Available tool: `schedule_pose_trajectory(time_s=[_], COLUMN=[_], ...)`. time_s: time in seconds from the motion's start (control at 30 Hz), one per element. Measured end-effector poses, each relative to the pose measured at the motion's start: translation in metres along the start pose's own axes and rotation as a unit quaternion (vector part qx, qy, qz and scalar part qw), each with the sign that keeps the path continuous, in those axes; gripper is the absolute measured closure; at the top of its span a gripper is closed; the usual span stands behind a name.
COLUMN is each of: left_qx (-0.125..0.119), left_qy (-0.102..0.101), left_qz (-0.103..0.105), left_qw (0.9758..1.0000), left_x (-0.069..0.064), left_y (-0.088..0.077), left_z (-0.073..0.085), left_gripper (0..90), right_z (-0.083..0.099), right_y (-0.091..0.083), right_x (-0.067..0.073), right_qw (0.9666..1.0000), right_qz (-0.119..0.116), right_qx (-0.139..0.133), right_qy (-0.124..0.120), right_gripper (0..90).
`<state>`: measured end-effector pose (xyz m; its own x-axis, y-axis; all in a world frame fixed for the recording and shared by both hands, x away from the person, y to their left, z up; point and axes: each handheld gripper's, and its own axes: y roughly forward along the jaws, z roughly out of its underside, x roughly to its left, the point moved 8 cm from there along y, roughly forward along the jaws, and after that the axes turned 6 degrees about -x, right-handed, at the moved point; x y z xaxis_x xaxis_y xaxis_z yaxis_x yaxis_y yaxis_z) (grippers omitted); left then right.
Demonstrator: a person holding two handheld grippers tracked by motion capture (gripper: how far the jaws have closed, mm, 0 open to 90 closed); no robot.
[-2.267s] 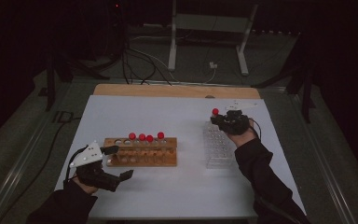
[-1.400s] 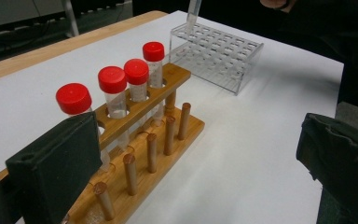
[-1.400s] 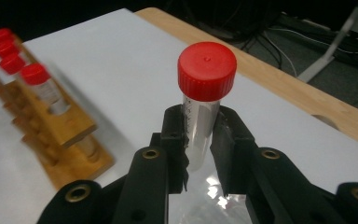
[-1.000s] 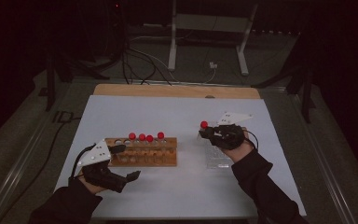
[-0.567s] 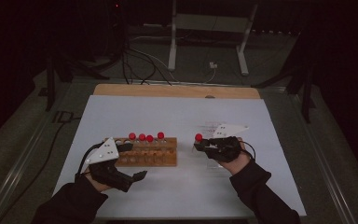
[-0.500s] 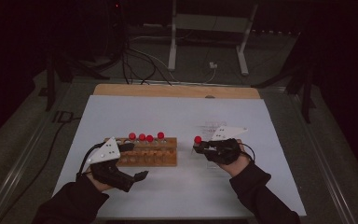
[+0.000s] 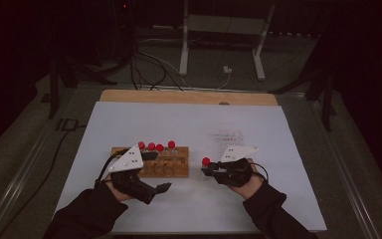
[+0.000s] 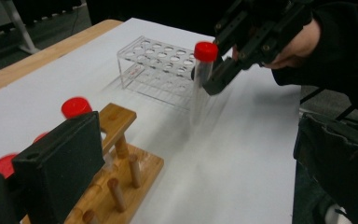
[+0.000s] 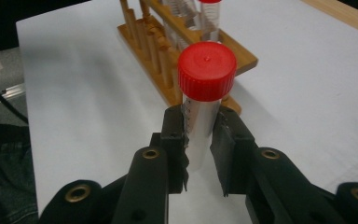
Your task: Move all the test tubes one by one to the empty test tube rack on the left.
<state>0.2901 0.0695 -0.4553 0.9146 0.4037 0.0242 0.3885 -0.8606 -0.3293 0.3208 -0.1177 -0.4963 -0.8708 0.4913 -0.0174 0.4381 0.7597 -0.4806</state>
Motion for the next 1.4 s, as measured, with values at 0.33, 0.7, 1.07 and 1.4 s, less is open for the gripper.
schedule_pose_trajectory(time_s=[0.33, 0.7, 1.07, 1.4], left_qx=[-0.005, -0.005, -0.012, 0.0], left_qy=[0.008, 0.017, 0.016, 0.024], left_qz=[0.015, 0.032, 0.039, 0.03], left_qw=[0.9998, 0.9993, 0.9991, 0.9993], left_x=[-0.008, -0.015, -0.019, -0.021], left_y=[0.016, 0.035, 0.052, 0.069], left_z=[-0.009, -0.016, -0.02, -0.015], left_gripper=[3.3, 6.3, 18.0, 36.2], right_z=[0.004, 0.002, 0.001, 0.001], right_y=[0.005, 0.005, 0.005, 0.005], right_x=[0.013, 0.02, 0.023, 0.025], right_qw=[0.9998, 0.9996, 0.9995, 0.9993], right_qz=[-0.016, -0.025, -0.031, -0.034], right_qx=[0.007, 0.005, 0.003, 0.003], right_qy=[-0.007, -0.008, -0.009, -0.012], right_gripper=[75.3, 75.3, 75.3, 75.3])
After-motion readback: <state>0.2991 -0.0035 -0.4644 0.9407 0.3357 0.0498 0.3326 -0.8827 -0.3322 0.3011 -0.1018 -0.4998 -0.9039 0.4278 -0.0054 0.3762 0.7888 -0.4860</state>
